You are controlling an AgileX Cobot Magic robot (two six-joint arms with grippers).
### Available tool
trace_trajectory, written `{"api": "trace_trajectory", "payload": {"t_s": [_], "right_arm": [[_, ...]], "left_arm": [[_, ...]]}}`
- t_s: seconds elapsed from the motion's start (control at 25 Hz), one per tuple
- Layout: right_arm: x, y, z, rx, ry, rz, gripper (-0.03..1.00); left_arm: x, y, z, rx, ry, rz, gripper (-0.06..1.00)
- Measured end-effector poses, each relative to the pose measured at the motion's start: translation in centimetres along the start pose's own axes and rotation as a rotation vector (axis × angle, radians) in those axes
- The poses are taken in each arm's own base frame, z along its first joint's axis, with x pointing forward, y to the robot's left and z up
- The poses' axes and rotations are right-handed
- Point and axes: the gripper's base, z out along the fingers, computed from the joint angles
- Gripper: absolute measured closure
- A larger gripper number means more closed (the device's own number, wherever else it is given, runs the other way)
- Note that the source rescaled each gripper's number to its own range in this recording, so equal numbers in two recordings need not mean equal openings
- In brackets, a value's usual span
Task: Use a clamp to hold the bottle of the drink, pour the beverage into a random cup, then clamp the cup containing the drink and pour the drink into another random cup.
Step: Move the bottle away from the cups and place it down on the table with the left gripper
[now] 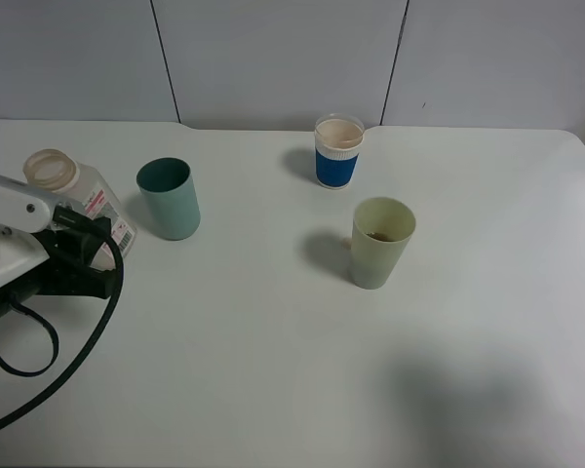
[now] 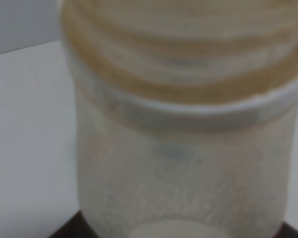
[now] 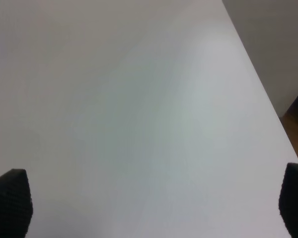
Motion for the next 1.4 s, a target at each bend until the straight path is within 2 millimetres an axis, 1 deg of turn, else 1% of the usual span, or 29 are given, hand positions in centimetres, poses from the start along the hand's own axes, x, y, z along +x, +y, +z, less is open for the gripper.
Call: {"api": "trace_trajectory", "payload": {"t_s": [0.16, 0.28, 0.4, 0.52, 0.68, 0.88, 1.2, 1.4], "right_arm": [[0.0, 0.0, 0.0, 0.0, 0.0, 0.0, -0.03], [0.0, 0.0, 0.0, 0.0, 0.0, 0.0, -0.03], [0.0, 0.0, 0.0, 0.0, 0.0, 0.0, -0.03], [0.0, 0.0, 0.0, 0.0, 0.0, 0.0, -0.03], [0.0, 0.0, 0.0, 0.0, 0.0, 0.0, -0.03], [0.0, 0.0, 0.0, 0.0, 0.0, 0.0, -0.03], [0.0, 0.0, 0.0, 0.0, 0.0, 0.0, -0.03], [0.0, 0.0, 0.0, 0.0, 0.0, 0.0, -0.03]], "left_arm": [[0.5, 0.5, 0.6, 0.001, 0.022, 0.017, 0.94], [1.6, 1.1, 1.6, -0.026, 0.059, 0.05, 0.94], [2.4, 1.5, 2.3, -0.043, 0.058, 0.04, 0.94], [3.2, 1.3, 2.9, -0.014, 0.067, 0.016, 0.94], [4.7, 0.7, 3.2, 0.038, 0.143, 0.007, 0.94], [5.0, 0.3, 3.4, 0.075, 0.127, 0.018, 0.94], [5.1, 0.2, 3.5, 0.087, 0.123, 0.019, 0.94], [5.1, 0.2, 3.5, 0.082, 0.126, -0.05, 0.94]]}}
